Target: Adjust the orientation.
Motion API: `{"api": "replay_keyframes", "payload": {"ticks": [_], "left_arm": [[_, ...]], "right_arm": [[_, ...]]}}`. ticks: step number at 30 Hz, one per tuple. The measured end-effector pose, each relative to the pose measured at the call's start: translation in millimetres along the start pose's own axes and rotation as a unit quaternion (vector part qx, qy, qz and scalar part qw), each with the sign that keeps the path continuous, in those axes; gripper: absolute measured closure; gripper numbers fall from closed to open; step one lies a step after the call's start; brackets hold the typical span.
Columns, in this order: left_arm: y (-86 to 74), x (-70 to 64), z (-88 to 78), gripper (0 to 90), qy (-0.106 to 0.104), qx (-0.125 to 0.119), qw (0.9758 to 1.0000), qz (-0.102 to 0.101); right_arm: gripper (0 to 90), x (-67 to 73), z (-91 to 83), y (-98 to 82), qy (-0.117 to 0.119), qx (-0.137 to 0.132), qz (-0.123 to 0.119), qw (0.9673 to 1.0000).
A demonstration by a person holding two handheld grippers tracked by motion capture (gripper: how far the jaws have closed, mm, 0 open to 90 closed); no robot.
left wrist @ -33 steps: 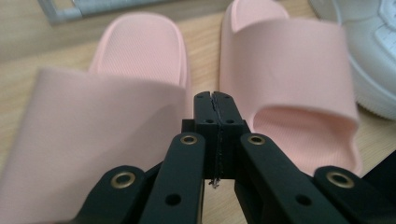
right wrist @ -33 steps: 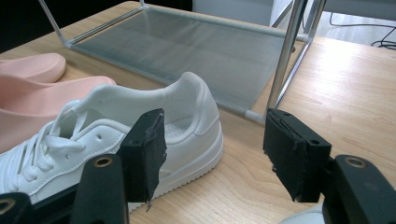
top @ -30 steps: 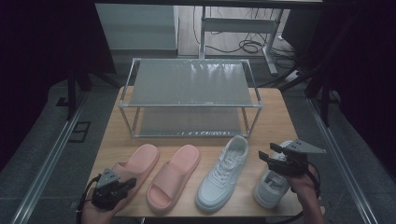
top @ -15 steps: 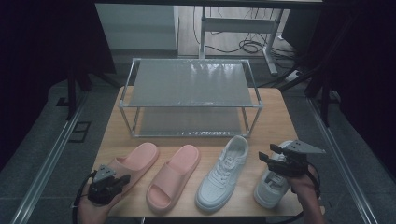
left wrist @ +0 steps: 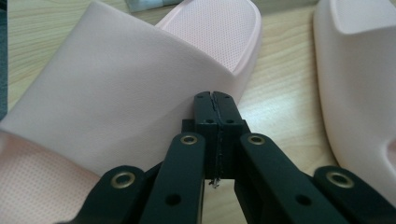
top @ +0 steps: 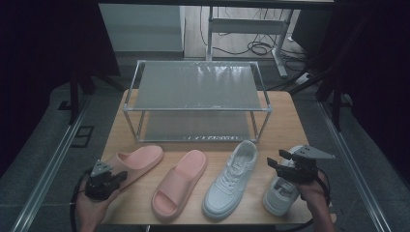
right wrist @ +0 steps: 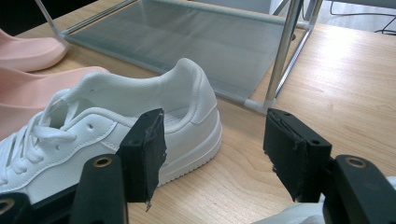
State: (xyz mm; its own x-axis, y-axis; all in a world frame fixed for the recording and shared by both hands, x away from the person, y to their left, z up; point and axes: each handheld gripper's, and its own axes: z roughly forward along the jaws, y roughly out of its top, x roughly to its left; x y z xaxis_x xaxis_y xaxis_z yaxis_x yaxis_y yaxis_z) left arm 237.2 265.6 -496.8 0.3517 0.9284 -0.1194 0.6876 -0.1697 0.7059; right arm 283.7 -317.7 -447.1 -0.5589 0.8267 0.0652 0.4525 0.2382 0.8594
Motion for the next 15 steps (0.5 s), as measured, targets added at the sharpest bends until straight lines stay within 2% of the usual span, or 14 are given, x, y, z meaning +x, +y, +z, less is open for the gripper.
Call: {"api": "replay_keyframes", "payload": {"ticks": [9,13,15], "left_arm": [[6.2,13.1,5.1,90.0,0.004,-0.003,0.9999,-0.015],[10.4,9.4,3.2,90.0,0.005,-0.009,0.9999,-0.011],[17.0,1.6,3.4,90.0,0.009,-0.009,0.9999,-0.005]], "right_arm": [[39.1,0.6,-5.7,1.9,-0.001,-0.01,0.001,0.9999],[39.3,0.4,-8.9,3.3,-0.001,-0.018,0.003,0.9998],[39.3,0.5,-9.6,3.5,-0.001,-0.02,0.004,0.9998]]}}
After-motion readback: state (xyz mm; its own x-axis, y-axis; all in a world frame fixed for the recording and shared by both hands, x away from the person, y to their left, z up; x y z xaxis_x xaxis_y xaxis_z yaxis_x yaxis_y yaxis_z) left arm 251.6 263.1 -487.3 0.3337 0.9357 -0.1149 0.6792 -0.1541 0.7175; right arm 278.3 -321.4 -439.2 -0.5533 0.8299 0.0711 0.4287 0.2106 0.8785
